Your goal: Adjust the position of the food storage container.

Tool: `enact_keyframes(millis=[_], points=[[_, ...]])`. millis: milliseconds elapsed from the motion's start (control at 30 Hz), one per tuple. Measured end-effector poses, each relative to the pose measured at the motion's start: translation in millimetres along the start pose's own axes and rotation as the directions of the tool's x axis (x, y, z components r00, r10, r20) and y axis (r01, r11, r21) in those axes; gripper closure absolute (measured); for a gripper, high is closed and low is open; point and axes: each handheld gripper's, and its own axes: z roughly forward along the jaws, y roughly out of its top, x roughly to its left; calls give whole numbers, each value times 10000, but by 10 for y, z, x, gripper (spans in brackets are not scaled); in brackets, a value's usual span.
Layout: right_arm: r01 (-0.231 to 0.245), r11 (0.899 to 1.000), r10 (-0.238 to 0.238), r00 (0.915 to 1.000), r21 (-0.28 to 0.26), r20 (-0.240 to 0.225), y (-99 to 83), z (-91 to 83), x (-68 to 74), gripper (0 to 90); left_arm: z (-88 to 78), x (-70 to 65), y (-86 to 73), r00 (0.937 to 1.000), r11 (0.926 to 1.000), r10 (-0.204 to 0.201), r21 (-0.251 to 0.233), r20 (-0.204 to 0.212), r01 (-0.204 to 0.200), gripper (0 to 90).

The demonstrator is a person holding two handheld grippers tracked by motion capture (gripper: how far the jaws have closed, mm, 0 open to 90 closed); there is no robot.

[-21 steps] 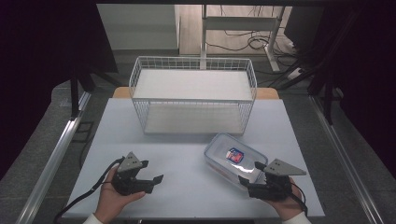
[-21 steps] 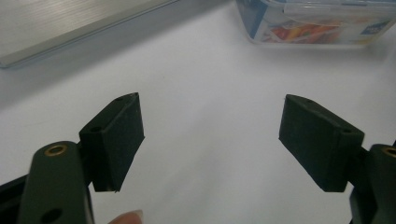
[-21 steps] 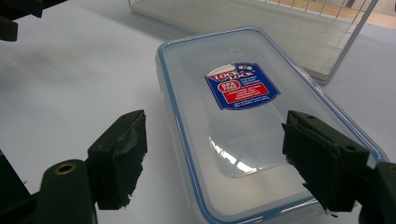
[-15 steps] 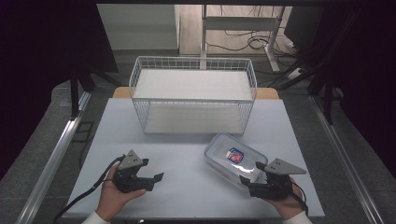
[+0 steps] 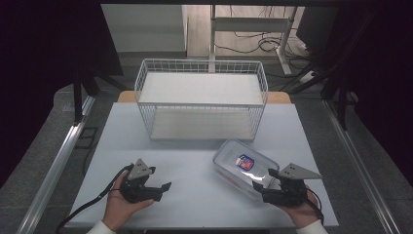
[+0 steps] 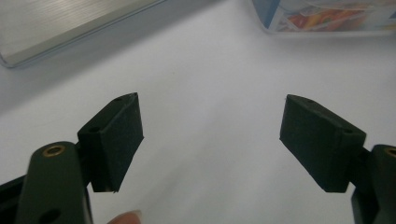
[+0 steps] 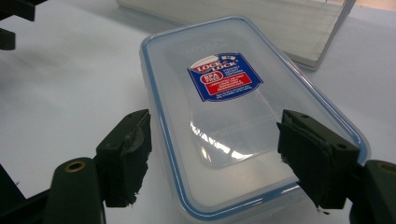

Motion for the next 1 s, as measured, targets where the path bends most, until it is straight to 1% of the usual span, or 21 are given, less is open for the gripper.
enact_keyframes(millis=[67, 133, 167, 267, 300, 367, 433, 467, 533, 567, 600, 667, 767, 800, 833, 867, 900, 1000], points=[[51, 9999, -50, 10000, 155, -67, 18, 15, -28, 282, -6, 3, -5, 10000, 10000, -24, -31, -35, 23, 212], [56, 9998, -55, 10000, 177, -38, 23, 18, -35, 287, 2, 4, -6, 10000, 10000, -42, -12, -48, 42, 212], [10, 9997, -8, 10000, 231, -72, 43, 27, -60, 311, 25, 9, -11, 10000, 10000, -32, 49, -29, 32, 212], [-26, 9994, 27, 10000, 357, -31, 65, 47, -89, 327, 58, 13, -17, 10000, 9999, -12, 118, -39, 12, 212], [22, 9989, -24, 10000, 462, 42, 94, 76, -122, 342, 72, 14, -19, 10000, 9999, -8, 151, -40, 9, 211], [11, 9987, -12, 10000, 508, 28, 138, 103, -159, 350, 86, 23, -19, 9999, 9997, 22, 247, -98, -20, 211], [-135, 9989, 147, 9996, 454, -249, 195, 119, -197, 359, 77, 30, -17, 9999, 9998, -14, 193, -150, 16, 211], [-177, 9987, 192, 9993, 474, -326, 253, 138, -221, 362, 74, 32, -17, 9998, 9999, -38, 165, -173, 41, 211], [-110, 9987, 123, 9996, 497, -264, 288, 151, -238, 367, 70, 35, -16, 9998, 9999, -61, 143, -196, 63, 211], [-57, 9986, 68, 9998, 531, -199, 333, 169, -261, 371, 68, 37, -16, 9998, 9999, -71, 122, -206, 74, 211], [-131, 9982, 135, 9999, 591, -65, 443, 216, -334, 391, 66, 36, -16, 9998, 9999, -56, 134, -213, 59, 211], [-237, 9973, 233, 9997, 701, 67, 511, 252, -379, 421, 66, 34, -17, 9998, 9999, -39, 125, -197, 42, 211], [-316, 9953, 307, 9995, 911, 108, 649, 370, -502, 474, 65, 37, -15, 9998, 9999, -46, 92, -170, 48, 211], [-376, 9946, 371, 9993, 968, 73, 672, 402, -540, 487, 63, 39, -14, 9999, 10000, -56, 76, -157, 57, 211], [-532, 9925, 539, 9985, 1097, -30, 703, 459, -603, 515, 63, 39, -14, 9999, 10000, -56, 76, -157, 57, 211], [-532, 9925, 539, 9985, 1097, -30, 703, 459, -603, 515, 62, 40, -13, 9999, 9999, -67, 74, -149, 68, 211], [-546, 9897, 555, 9985, 1327, -25, 730, 553, -686, 550, 62, 43, -13, 9999, 9999, -70, 86, -127, 71, 212], [-533, 9861, 528, 9986, 1575, 76, 747, 665, -777, 607, 69, 46, -13, 9999, 9999, -54, 127, -133, 56, 212]])
